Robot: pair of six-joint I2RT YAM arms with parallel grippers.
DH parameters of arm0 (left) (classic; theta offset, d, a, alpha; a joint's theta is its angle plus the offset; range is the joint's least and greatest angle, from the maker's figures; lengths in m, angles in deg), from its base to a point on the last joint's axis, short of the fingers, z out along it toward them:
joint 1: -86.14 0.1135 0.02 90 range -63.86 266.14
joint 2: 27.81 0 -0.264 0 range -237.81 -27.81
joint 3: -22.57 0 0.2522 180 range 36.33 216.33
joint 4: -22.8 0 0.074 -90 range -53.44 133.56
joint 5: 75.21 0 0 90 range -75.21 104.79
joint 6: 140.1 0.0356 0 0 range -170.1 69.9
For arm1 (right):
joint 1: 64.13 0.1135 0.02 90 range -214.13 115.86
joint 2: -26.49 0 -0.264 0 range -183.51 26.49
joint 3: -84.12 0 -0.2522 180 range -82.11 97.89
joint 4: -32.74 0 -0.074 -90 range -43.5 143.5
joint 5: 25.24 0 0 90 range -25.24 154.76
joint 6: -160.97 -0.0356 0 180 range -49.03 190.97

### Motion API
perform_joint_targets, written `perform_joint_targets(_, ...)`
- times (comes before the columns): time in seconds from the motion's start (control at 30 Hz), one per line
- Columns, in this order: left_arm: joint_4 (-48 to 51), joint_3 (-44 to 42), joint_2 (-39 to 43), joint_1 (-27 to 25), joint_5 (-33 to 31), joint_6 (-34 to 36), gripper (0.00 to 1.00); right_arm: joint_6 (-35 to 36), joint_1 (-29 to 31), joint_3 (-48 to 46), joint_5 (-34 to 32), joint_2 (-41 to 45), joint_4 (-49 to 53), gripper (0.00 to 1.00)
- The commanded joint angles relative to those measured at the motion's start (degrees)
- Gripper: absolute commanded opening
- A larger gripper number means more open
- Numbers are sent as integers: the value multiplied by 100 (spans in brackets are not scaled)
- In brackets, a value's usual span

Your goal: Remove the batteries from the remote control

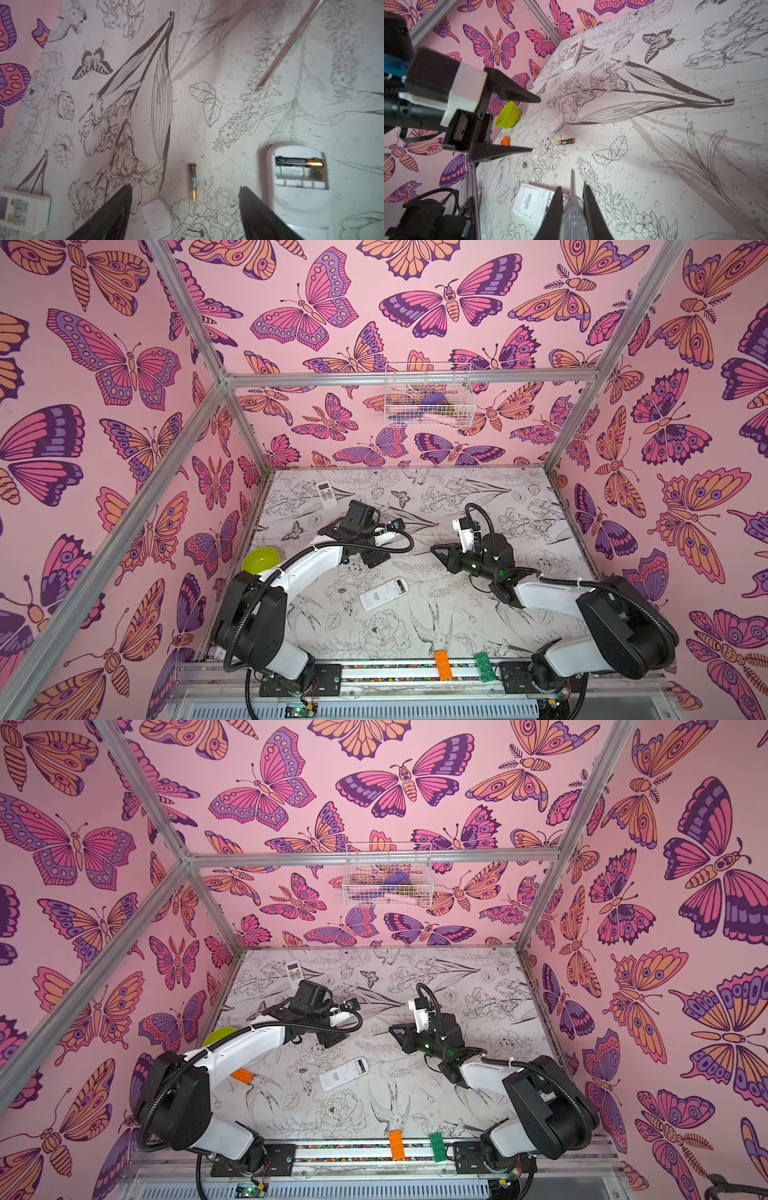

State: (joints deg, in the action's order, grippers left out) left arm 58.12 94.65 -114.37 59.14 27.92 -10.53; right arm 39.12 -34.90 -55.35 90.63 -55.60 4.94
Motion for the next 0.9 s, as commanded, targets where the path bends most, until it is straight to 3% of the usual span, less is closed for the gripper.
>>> perform_joint_targets(0.0,446,-56,203,63,498,26,85,-301,-41,163,221,413,606,0)
perform_joint_targets(0.2,281,-32,281,166,427,-138,93,347,10,327,885,1335,3040,0)
perform_joint_targets(0.4,76,-26,218,332,355,-357,97,643,92,124,704,2081,3990,0)
perform_joint_targets(0.7,28,-75,333,639,359,-459,100,241,942,-23,216,1286,2833,0)
perform_joint_targets(0.87,-42,-138,425,769,480,-488,100,221,1012,45,163,768,2506,0)
